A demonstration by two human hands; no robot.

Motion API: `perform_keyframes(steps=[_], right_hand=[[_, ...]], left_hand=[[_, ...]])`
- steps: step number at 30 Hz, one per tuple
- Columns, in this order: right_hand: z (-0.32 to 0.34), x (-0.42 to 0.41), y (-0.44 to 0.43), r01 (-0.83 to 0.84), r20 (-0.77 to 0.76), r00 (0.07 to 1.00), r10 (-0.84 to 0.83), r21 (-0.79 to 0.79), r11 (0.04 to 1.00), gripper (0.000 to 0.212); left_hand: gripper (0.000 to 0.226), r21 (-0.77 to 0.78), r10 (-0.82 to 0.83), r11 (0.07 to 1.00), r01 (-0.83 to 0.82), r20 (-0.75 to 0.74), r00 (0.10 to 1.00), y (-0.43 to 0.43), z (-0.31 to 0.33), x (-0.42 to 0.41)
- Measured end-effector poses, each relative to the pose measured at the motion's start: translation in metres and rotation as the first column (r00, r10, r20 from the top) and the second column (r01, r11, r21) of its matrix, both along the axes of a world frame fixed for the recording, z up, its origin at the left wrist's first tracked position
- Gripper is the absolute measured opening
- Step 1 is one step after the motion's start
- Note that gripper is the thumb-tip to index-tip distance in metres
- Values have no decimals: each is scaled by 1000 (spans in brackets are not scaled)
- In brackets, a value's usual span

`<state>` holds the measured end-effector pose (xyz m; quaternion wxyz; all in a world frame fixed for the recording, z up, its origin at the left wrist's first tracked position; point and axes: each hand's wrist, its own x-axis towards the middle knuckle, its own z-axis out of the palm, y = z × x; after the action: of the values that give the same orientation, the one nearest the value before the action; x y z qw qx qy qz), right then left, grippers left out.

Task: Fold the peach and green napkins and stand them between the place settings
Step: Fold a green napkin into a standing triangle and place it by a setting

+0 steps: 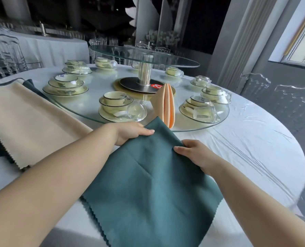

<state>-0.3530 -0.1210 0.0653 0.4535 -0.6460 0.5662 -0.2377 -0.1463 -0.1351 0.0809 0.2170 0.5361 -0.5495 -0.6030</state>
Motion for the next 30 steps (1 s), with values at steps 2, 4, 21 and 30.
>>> perform_keyframes(steps=[2,4,21,30], right_hand=[[-3,4,-11,15,-4,1000,-16,-14,1000,11],[-6,8,-23,22,-21,1000,-23,-34,999,10],[8,-37,-32,-67,-390,920,43,-50,996,27],[-7,-55,-3,-5,-501,866,-8,-26,1000,36]], left_hand=[[28,-7,24,1000,-24,1,1000,-11,-5,2],[27,-10,24,1000,-24,11,1000,-20,-8,5],[42,-28,-57,996,82,492,869,24,-8,87],[26,-278,113,952,125,702,703,48,-34,82]])
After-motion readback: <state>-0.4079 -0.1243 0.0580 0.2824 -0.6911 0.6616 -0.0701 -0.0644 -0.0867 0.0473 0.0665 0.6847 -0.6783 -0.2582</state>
